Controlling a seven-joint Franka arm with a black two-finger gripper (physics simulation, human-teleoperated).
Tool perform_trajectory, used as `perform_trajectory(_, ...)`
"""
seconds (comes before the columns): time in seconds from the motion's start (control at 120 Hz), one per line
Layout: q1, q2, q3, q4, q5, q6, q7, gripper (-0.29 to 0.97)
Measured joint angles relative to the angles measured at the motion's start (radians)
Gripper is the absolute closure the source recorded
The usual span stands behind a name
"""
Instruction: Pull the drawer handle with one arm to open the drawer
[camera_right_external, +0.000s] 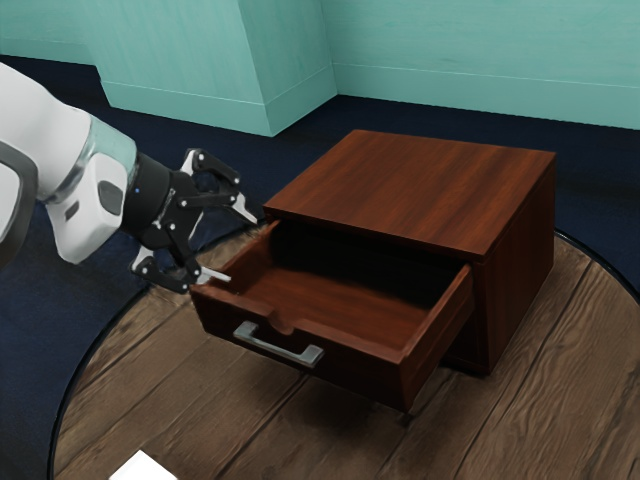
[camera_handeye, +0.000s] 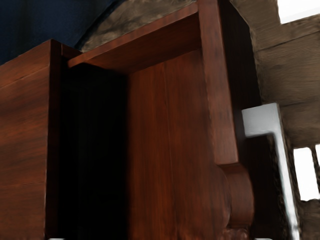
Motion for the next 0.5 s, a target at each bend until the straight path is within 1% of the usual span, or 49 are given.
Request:
perform_trajectory(0.058, 0.004, 0.013, -0.011, 0.100, 0.075, -0.075, -0.044, 0.13)
perform_trajectory(0.133, 0.007, 0.018, -0.017, 0.155, 0.141, -0.156, -0.104, 0.09)
perform_trajectory(0.208, 0.017, 0.023, -0.011, 0.178, 0.181, -0.237, -0.197, 0.06)
perform_trajectory(0.267, 0.022, 0.025, 0.024, 0.208, 0.215, -0.295, -0.282, 0.04)
perform_trajectory(0.308, 0.023, 0.037, 0.044, 0.267, 0.249, -0.340, -0.349, 0.03)
perform_trajectory(0.342, 0.031, 0.069, 0.057, 0.325, 0.273, -0.376, -0.400, 0.03)
perform_trajectory(0.383, 0.051, 0.132, 0.072, 0.413, 0.288, -0.430, -0.468, 0.02)
perform_trajectory(0.425, 0.061, 0.165, 0.081, 0.482, 0.302, -0.478, -0.534, 0.02)
perform_trajectory(0.5, 0.069, 0.190, 0.132, 0.538, 0.325, -0.547, -0.641, 0.01)
